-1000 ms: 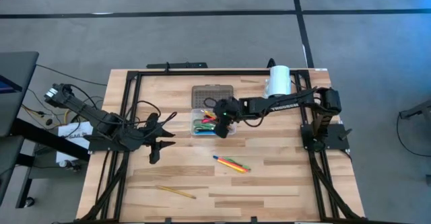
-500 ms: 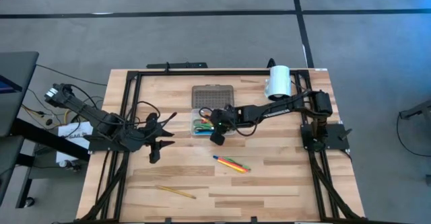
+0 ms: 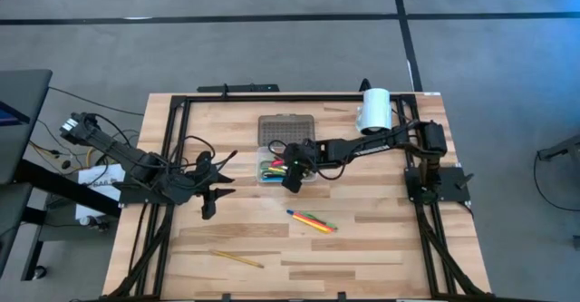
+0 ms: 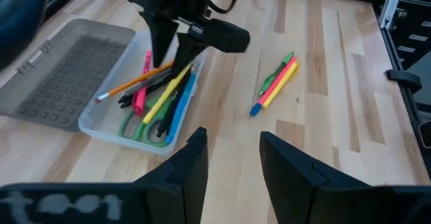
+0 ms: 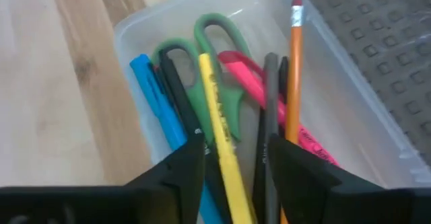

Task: Pick & place school supplies into a supply box
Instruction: Put the yellow pencil into the supply box

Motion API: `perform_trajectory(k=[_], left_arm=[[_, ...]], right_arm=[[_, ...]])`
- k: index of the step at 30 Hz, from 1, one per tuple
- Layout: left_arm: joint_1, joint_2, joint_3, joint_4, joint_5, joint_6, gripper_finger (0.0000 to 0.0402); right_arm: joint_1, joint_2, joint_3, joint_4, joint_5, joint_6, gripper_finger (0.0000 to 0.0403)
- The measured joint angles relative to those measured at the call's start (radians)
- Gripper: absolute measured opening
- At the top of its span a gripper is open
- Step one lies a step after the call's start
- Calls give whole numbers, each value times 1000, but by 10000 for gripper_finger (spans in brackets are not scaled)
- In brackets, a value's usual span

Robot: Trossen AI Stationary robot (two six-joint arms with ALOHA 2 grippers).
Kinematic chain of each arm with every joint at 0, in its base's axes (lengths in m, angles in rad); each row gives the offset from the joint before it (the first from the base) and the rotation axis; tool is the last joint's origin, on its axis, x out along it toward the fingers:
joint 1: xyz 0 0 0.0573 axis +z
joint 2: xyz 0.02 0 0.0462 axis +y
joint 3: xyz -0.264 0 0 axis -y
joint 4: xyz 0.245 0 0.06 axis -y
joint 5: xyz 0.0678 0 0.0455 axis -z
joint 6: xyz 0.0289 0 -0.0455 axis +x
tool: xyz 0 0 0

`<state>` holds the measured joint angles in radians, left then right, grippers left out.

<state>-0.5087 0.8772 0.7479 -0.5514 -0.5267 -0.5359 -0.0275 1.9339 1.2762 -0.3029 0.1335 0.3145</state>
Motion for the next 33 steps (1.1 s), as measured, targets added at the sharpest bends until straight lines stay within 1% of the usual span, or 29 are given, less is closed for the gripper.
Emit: perform_trajectory(k=[2,4,8,10,14,17,20,24,26,29,33], left_arm=[[0,0,0,-2,28,-1,123],[0,0,0,-16,78,-2,123],[-18,12,0,-49,187,-17,123],[-34,29,0,-36,205,-26,123],[-71,70,0,-26,206,-59,123],[-99,120,0,-8,209,-89,123],[-134,173,0,30,216,-114,123],[-176,260,0,81,249,-154,123],[-196,307,0,100,267,-170,123],[-218,383,0,143,297,-192,123],[-232,481,0,258,337,-211,123]], right_arm=[[14,-17,7,-3,14,-8,165],[35,-51,17,8,35,-32,171],[80,-124,17,-4,69,-75,170],[105,-159,17,-9,80,-91,165],[162,-225,18,-47,80,-103,154],[214,-257,18,-87,84,-104,146],[265,-283,18,-137,127,-98,136],[323,-296,16,-262,194,-39,126],[347,-296,16,-351,220,3,123],[381,-296,7,-430,234,63,121],[438,-295,5,-496,235,110,123]])
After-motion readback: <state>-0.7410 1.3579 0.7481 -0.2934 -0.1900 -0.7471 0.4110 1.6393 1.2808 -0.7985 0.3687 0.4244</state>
